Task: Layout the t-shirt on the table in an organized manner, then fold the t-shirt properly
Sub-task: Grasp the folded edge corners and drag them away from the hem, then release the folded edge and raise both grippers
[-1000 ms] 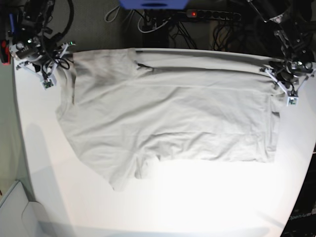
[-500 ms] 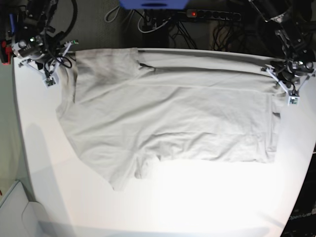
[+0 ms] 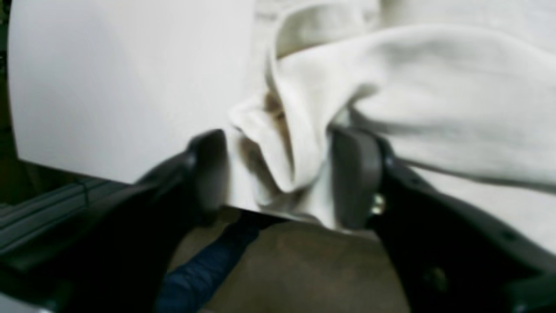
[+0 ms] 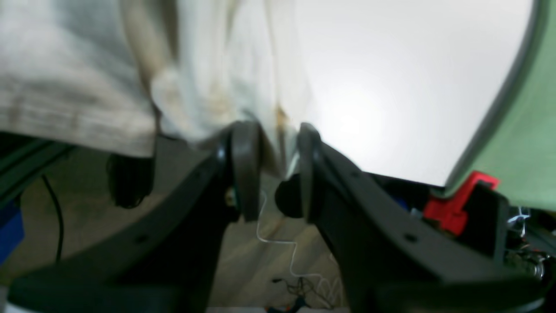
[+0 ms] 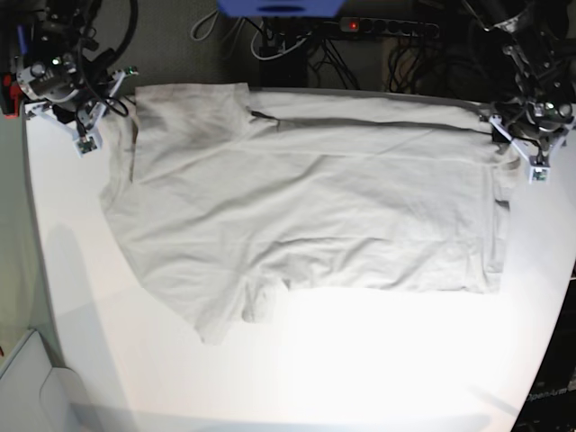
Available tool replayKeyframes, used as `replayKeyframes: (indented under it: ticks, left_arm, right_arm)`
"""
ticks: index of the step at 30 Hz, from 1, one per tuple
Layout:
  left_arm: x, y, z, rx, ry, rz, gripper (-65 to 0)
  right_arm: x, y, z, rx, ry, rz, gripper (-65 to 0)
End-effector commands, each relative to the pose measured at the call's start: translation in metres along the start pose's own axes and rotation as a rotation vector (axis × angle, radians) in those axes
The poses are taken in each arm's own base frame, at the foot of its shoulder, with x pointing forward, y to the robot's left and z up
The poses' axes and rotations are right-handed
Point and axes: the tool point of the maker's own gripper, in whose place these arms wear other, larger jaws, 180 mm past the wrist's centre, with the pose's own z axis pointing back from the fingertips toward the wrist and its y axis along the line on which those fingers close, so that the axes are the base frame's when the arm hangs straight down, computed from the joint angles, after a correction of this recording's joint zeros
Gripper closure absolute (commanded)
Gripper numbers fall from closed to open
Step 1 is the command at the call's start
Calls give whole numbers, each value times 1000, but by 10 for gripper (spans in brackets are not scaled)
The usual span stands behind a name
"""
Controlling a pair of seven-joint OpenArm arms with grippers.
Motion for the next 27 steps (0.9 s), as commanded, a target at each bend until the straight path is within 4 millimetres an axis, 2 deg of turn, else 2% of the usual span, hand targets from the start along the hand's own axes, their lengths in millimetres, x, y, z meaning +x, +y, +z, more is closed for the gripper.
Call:
replayKeyframes:
  ticks: [1,6,14,17,22,24,27]
  left_arm:
    - [6,6,4,15,-15,-8,-417]
    - [9,8,9,27,-29,-17,-425]
    - [21,19,29,81,-84,-31,-425]
    - [19,26,31,94,-86,-9,-426]
    - [19,26,31,93,-86,-10,-426]
    - [19,22,30,85,-88,-3,-426]
    - [19,19,29,79,-93,2,-426]
  right_arm:
    - [4,-3,6,-12,-26,0,-167]
    - [-3,1,7,-5,-11,-1,-170]
    - [-9,12,6,17,0,-19,-170]
    - [-5,16,5,26,-11,-33,-180]
    - [-2,24,4,42,-20,-52,-264]
    - [-1,26,4,47,-22,-49,-270]
    - [12,28,3,52,-54,-70,-270]
